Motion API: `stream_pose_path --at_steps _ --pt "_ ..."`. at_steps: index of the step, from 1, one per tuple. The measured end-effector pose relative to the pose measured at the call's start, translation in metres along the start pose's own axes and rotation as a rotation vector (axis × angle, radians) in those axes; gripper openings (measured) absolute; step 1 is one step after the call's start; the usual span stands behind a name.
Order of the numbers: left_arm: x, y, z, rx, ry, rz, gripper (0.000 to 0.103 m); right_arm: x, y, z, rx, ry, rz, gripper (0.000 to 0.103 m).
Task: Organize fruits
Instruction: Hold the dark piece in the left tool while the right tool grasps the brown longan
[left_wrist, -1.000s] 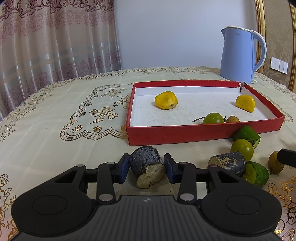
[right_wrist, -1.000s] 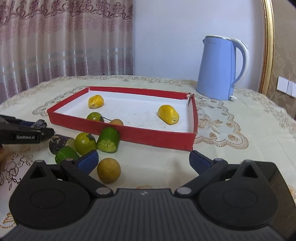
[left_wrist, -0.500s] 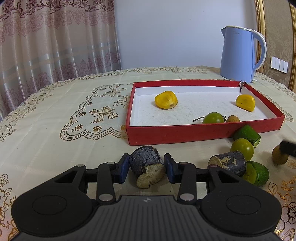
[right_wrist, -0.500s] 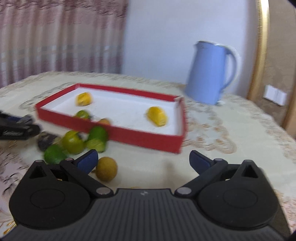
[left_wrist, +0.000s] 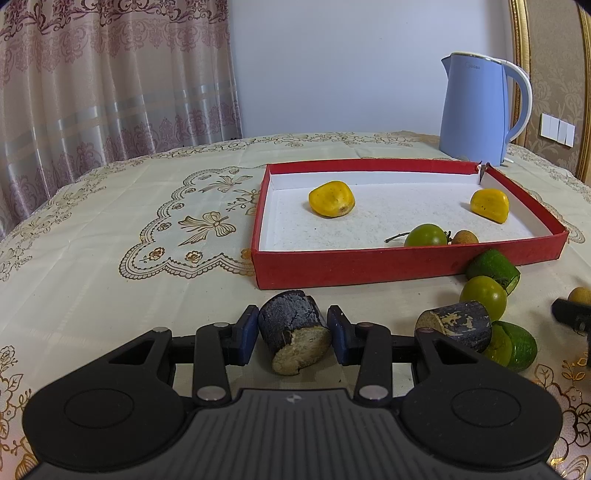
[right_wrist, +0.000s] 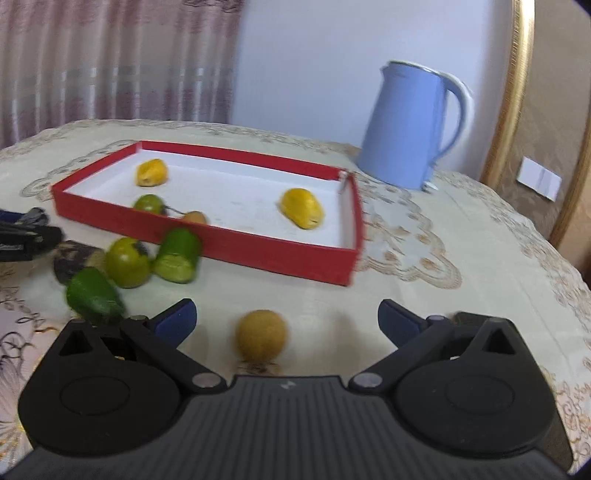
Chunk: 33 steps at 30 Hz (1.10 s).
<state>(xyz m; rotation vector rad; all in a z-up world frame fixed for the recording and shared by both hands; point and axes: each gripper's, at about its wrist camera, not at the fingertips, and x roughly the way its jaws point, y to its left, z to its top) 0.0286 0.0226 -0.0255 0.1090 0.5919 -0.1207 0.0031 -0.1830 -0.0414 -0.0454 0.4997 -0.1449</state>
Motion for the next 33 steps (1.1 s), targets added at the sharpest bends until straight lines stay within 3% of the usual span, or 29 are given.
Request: stream_pose_path --at_steps 3,7,11,15,33 --pt "0.000 0.000 0.000 -0.001 0.000 -0.001 0.040 0.002 -0.013 0.001 0.070 0.012 -0.007 0.103" --pt "0.000 0.001 0.000 -0.003 0.001 -0.003 0.040 0.000 -0.014 -0.001 0.096 0.001 0.104 0.103" --pt "0.001 0.002 -0.001 -0.013 0.002 -0.012 0.040 0.013 -0.011 -0.002 0.094 0.063 0.054 0.103" --pt "0.001 0.000 -0.001 -0.001 0.002 -0.003 0.040 0.017 -0.015 -0.004 0.123 0.089 0.077 0.103" --pt "0.001 -0.003 0.001 0.015 0.002 0.043 0.040 0.019 -0.014 -0.004 0.122 0.100 0.077 0.103"
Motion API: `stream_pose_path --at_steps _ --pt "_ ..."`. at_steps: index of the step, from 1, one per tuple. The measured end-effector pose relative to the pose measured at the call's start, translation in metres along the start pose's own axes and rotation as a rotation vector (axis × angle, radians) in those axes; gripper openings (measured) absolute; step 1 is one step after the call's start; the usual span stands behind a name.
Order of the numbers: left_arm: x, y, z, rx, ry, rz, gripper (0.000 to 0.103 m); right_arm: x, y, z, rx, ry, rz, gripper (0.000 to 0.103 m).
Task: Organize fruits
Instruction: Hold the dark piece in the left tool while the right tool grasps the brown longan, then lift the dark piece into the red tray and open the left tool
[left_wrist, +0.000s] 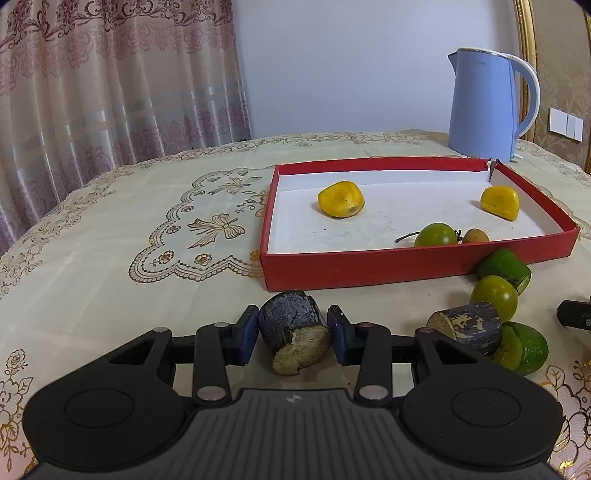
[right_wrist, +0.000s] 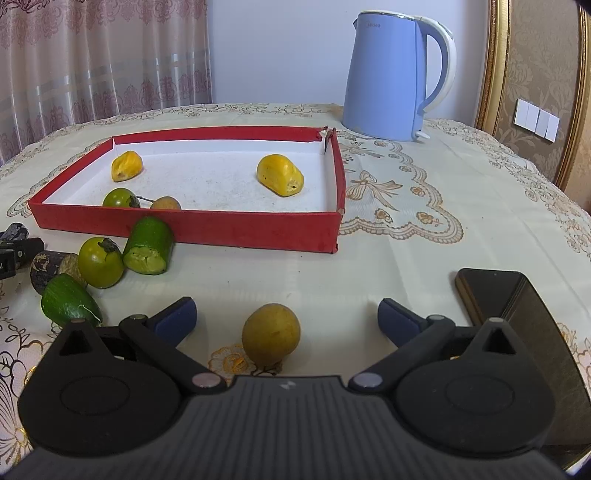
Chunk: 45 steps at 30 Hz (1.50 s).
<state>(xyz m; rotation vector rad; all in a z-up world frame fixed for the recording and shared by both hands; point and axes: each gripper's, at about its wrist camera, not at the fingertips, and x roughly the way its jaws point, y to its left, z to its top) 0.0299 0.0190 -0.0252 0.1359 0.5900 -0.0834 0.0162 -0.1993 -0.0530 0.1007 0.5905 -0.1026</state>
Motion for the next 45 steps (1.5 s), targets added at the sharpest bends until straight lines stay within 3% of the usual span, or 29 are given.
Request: stream_pose_path --at_steps 21,24,26,30,32,34,45 --pt "0.000 0.004 -0.001 -0.022 0.000 -0.014 0.040 -0.011 -0.011 -0.007 0.021 -0.025 0.061 0.103" --pt "0.000 0.004 -0.001 -0.018 0.000 -0.011 0.040 -0.012 -0.004 -0.008 -0.017 -0.036 0.030 0.092" --pt "0.001 0.004 0.000 -0.017 0.000 -0.010 0.040 -0.016 -0.001 -0.008 -0.029 -0.058 0.035 0.070" --pt "0.001 0.003 0.000 -0.009 0.000 -0.005 0.040 -0.019 0.001 -0.008 -0.043 -0.058 0.058 0.053" --pt "0.001 0.003 0.000 -0.008 0.000 -0.004 0.040 -0.021 0.002 -0.007 -0.043 -0.052 0.077 0.035" --pt "0.001 0.002 0.000 -0.005 -0.001 -0.002 0.040 -0.022 0.004 -0.007 -0.052 -0.048 0.079 0.026" --pt "0.001 0.003 0.002 -0.014 0.007 0.005 0.040 -0.027 0.007 -0.008 -0.076 -0.075 0.086 0.026"
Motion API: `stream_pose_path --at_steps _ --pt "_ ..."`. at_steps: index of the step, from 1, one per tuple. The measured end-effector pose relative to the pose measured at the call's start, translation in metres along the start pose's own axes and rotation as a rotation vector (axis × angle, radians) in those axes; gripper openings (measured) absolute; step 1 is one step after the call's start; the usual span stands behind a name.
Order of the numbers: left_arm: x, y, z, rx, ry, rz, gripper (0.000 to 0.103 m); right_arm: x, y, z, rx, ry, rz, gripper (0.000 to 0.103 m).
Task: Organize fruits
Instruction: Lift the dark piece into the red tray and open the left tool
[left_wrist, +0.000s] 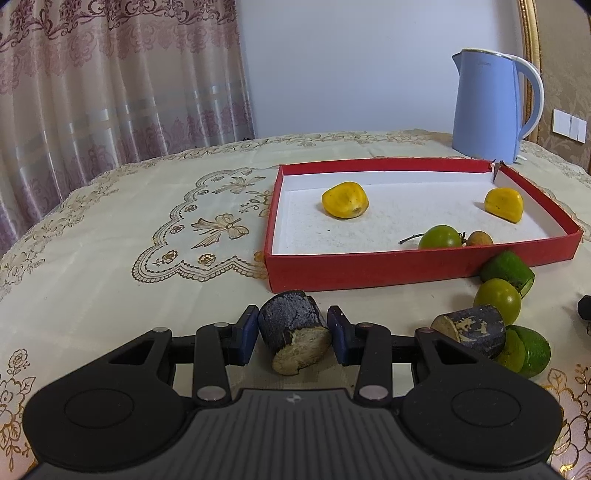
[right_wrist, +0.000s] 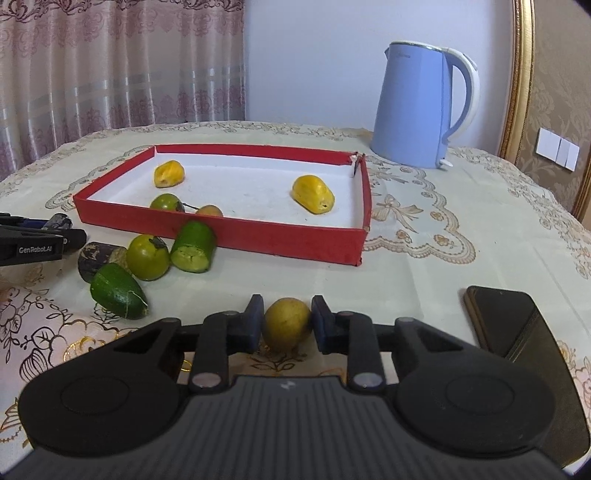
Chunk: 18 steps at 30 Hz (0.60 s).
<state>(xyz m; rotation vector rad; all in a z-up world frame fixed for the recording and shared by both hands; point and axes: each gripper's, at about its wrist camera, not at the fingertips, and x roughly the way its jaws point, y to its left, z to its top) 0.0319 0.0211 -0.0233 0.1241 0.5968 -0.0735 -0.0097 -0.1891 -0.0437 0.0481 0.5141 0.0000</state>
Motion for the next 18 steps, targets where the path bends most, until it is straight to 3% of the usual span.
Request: stream_pose_path --at_steps 8,18 --pt "-0.012 -0.008 0.022 0.040 -0.045 0.001 0.040 0.003 -0.004 -0.002 0.020 -0.005 0.025 0.026" --pt "0.009 -0.045 0.083 0.144 -0.099 0.016 0.040 0.004 -0.009 -0.005 0.048 -0.018 0.052 0.026"
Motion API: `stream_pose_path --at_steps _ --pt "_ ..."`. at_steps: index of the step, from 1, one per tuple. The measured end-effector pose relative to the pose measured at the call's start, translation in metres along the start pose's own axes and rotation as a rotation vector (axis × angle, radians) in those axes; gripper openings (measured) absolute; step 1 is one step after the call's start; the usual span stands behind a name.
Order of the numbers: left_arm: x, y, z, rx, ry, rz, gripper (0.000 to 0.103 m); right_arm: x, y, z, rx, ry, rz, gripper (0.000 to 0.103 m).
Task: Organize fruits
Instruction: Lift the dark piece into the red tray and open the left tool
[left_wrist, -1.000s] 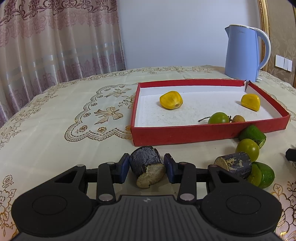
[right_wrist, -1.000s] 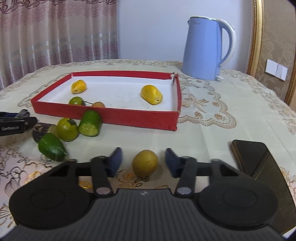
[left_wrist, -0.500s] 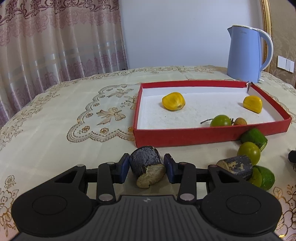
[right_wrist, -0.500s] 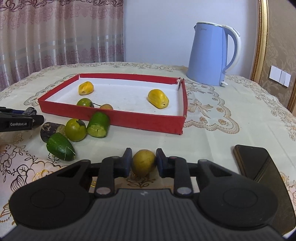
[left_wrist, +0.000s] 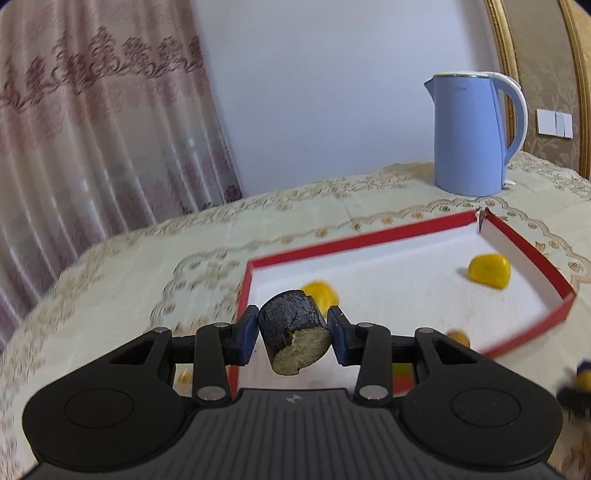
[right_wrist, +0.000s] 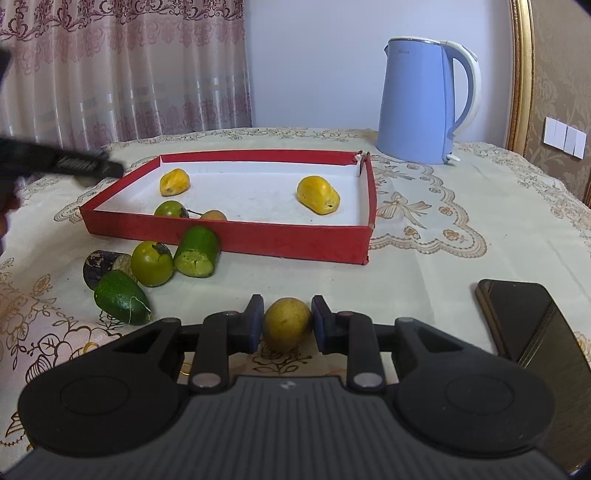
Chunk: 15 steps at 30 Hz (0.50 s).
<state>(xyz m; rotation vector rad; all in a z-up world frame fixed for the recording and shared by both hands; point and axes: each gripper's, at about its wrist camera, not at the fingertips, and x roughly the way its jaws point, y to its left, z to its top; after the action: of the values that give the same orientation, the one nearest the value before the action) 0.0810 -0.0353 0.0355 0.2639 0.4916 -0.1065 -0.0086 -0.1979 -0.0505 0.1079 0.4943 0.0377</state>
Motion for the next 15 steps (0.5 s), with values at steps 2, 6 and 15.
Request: stream_pose_path --at_steps 2,6,15 --pt "0.013 -0.005 0.012 0.016 0.007 0.005 0.040 0.000 -0.001 0.000 0.006 -0.002 0.005 0.026" --pt "0.040 -0.015 0.032 0.018 0.033 0.004 0.040 0.001 -0.003 0.000 0.019 -0.003 0.016 0.026" --pt "0.091 -0.051 0.060 0.050 0.109 -0.032 0.040 0.002 -0.006 -0.001 0.038 -0.006 0.030 0.026"
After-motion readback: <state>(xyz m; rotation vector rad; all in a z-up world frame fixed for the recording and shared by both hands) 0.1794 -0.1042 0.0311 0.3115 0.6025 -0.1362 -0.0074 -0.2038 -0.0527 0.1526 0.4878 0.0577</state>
